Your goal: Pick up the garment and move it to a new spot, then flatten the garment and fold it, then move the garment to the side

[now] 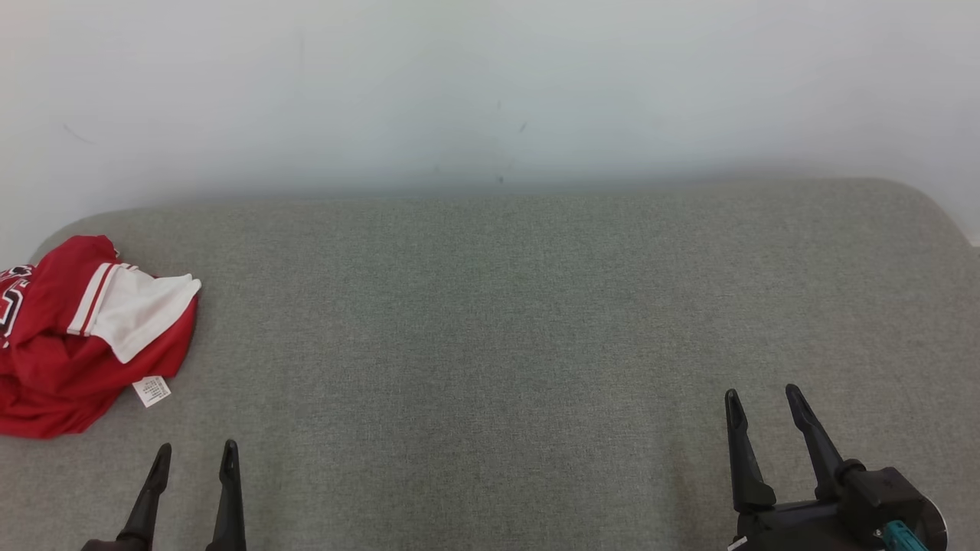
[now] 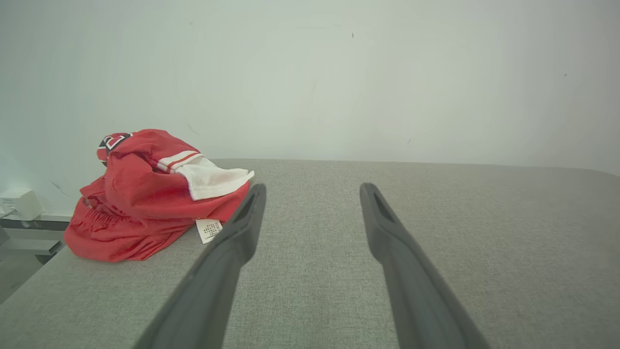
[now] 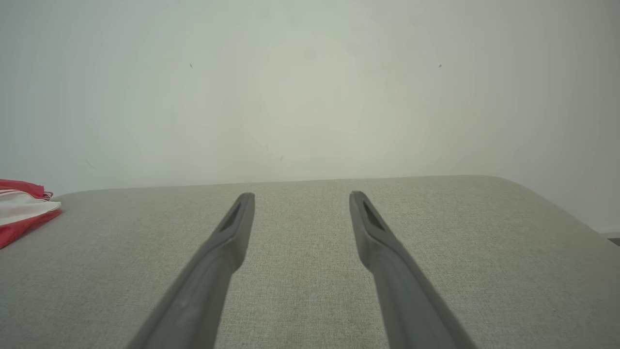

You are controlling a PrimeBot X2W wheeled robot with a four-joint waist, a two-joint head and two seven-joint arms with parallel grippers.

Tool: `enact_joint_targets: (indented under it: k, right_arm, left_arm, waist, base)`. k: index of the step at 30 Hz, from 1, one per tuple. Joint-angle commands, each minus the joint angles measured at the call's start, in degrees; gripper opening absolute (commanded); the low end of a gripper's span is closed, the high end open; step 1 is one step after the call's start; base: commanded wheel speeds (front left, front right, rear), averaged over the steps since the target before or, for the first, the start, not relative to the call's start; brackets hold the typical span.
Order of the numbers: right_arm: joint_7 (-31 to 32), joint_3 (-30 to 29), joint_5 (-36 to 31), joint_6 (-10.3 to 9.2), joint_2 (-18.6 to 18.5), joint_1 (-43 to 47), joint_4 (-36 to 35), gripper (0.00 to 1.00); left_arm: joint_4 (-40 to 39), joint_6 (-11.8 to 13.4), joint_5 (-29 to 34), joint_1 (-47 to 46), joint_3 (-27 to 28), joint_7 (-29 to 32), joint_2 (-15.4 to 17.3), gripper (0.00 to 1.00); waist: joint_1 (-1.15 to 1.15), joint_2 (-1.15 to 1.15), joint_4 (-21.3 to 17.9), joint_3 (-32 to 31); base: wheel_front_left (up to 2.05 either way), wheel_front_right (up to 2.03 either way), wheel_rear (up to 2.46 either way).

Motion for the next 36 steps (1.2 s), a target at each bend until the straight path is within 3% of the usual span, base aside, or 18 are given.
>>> enact_joint_targets:
  k: [1,36]
  right_arm:
    - [-0.5,-0.1,-1.0,-0.11,-0.2,0.5,-0.1,1.00]
    - [0.4,-0.9,-0.4,-0.12,-0.2,1.1,-0.2,1.00]
  left_arm:
    - [-0.5,0.2,1.2,0.5,0.0,0.2,0.3,1.00]
    - [-3.6,2.1,-0.5,1.9,0.1,4.2,1.1,1.00]
  waist:
    - [0.00,0.00,0.1,0.0]
    - [0.00,0.00,0.2,-0.7]
  base:
    - [0.00,0.00,0.00]
    - [0.00,0.00,0.00]
